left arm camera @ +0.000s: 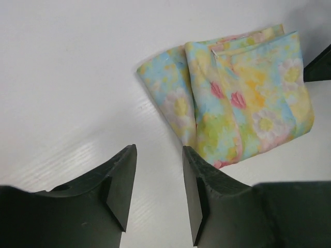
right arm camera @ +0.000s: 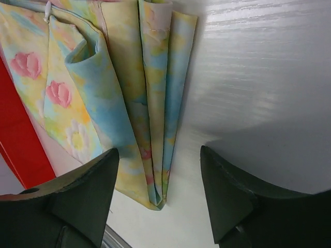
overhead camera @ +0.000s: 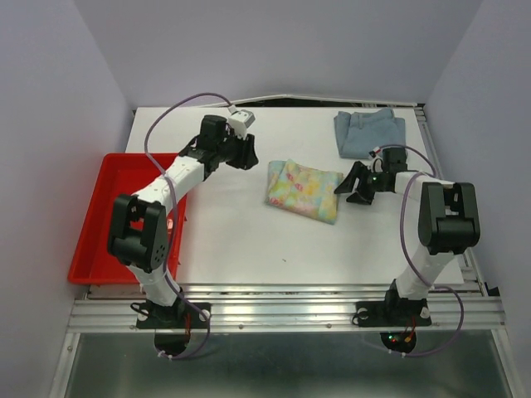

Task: Fold and stack the skirts
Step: Neatly place the folded skirt to the corner

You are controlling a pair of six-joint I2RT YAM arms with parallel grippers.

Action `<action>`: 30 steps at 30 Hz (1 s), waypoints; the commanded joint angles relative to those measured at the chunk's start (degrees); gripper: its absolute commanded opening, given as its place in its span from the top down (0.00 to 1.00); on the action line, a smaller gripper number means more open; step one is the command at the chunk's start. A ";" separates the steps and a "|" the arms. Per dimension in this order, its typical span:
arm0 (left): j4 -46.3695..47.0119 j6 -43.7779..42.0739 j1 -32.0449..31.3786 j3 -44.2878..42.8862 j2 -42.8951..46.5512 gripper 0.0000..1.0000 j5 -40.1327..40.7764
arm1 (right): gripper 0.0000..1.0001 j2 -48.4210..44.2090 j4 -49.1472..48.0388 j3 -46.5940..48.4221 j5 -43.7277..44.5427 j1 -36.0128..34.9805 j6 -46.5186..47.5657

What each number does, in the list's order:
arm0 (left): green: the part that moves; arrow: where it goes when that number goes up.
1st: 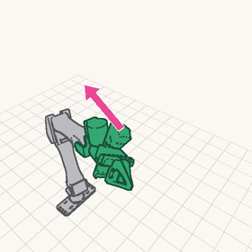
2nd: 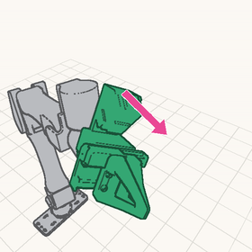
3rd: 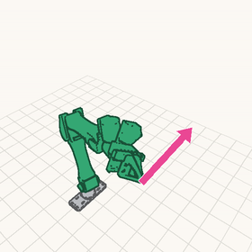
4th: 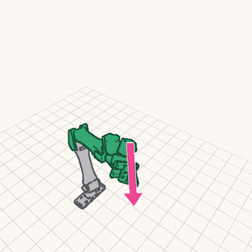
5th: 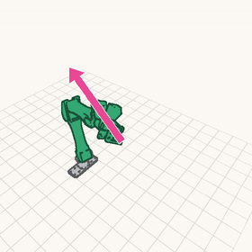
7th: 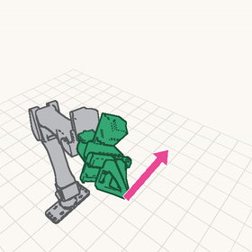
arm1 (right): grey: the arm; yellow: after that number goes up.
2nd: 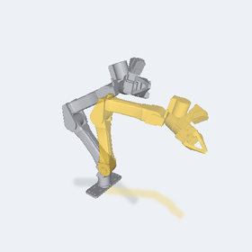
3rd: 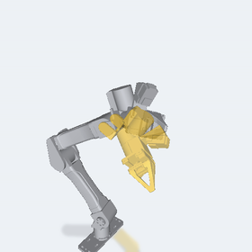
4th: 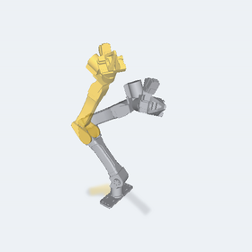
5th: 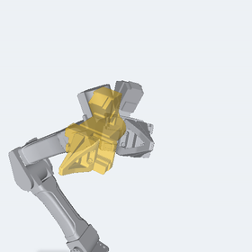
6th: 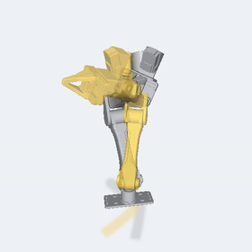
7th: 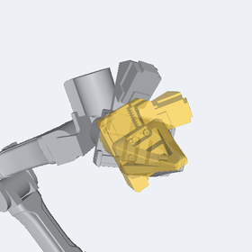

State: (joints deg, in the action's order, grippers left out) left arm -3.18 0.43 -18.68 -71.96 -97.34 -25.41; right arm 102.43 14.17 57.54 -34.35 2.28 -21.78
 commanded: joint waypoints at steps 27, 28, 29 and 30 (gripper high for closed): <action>-2.62 -4.74 -14.81 -3.36 -0.84 0.51 7.83 | 0.19 -4.08 -18.82 -10.77 5.18 -3.87 -16.62; -2.45 -4.21 -14.72 -2.84 -0.66 0.51 7.74 | 0.19 -4.34 -20.05 -11.30 3.52 -3.87 -18.28; -2.18 -4.12 -14.81 -2.83 -0.57 0.51 7.66 | 0.17 -4.26 -20.85 -12.35 2.63 -3.87 -19.08; -2.27 -4.20 -14.81 -2.92 -0.66 0.51 7.74 | 0.17 -4.08 -21.38 -12.88 1.92 -3.87 -19.70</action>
State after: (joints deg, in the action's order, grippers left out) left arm -7.53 -5.72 -33.30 -75.61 -100.60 -16.43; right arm 98.78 -4.47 47.90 -30.48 -1.87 -38.04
